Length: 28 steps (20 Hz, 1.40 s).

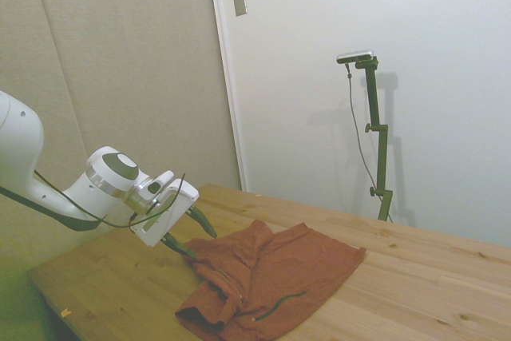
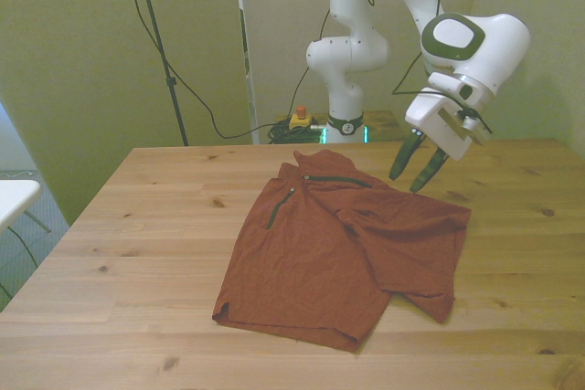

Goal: Fold the shorts

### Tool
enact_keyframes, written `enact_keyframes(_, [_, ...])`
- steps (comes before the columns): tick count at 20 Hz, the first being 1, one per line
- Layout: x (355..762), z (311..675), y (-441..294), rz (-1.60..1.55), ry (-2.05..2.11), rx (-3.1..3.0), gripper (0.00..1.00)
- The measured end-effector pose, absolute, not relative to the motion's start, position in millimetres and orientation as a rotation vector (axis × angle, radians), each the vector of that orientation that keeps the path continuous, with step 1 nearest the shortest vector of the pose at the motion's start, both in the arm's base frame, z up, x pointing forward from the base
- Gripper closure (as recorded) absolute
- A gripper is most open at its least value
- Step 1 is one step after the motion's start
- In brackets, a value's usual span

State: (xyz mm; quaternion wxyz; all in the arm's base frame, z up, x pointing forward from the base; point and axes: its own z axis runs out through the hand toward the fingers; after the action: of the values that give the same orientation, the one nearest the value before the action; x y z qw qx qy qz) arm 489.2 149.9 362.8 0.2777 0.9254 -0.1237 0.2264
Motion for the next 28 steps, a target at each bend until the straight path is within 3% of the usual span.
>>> enact_keyframes(12, [515.5, 334.8, 176.0, 0.577, -0.320, 2.515, 0.00])
enact_keyframes(13, [517.3, 334.5, 174.0, 0.577, -0.325, 2.516, 1.00])
enact_keyframes(28, [526.3, 327.4, 174.6, 0.604, -0.365, 2.554, 1.00])
